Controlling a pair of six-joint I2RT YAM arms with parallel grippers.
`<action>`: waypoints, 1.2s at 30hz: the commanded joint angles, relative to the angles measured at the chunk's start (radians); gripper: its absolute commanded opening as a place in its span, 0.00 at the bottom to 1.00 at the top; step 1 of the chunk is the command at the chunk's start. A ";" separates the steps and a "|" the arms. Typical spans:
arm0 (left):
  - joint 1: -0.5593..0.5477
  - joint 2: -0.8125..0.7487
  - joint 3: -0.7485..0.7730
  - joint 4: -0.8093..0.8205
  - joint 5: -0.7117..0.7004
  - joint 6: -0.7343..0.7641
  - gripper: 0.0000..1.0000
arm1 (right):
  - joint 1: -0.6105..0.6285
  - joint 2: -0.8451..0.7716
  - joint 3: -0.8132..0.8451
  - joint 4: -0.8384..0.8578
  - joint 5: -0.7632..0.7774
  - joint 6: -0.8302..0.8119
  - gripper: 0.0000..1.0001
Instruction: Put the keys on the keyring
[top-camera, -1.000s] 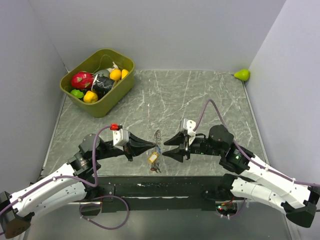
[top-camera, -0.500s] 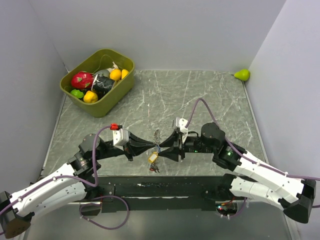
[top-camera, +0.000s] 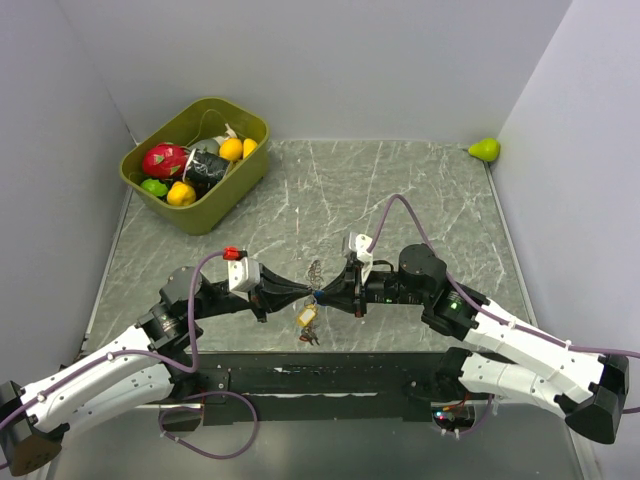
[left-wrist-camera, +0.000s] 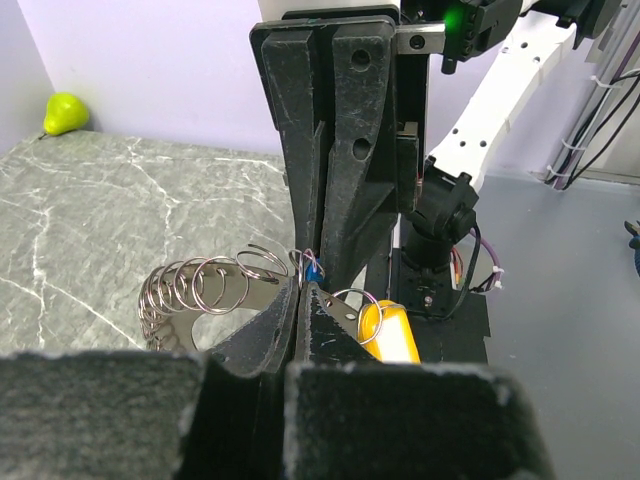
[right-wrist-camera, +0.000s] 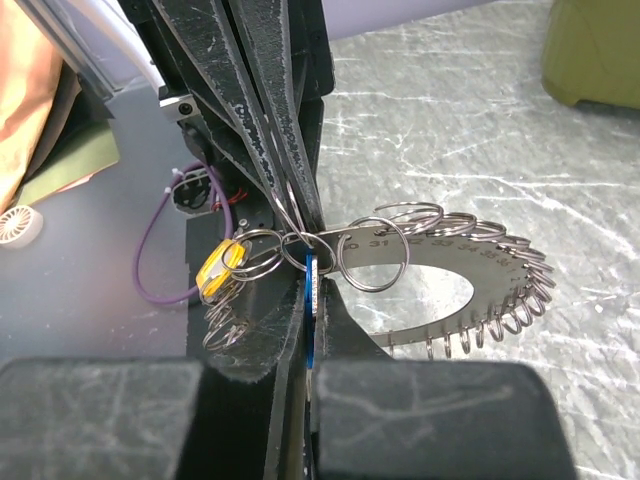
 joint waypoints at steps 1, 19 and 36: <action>-0.003 -0.017 0.029 0.084 0.000 0.009 0.01 | -0.005 -0.032 0.006 0.040 0.007 -0.020 0.00; -0.003 -0.037 0.015 0.129 -0.009 -0.009 0.01 | -0.005 0.007 -0.028 0.029 -0.036 -0.039 0.00; -0.002 -0.063 0.019 0.107 -0.028 0.000 0.01 | 0.002 0.042 -0.019 -0.043 -0.056 -0.075 0.00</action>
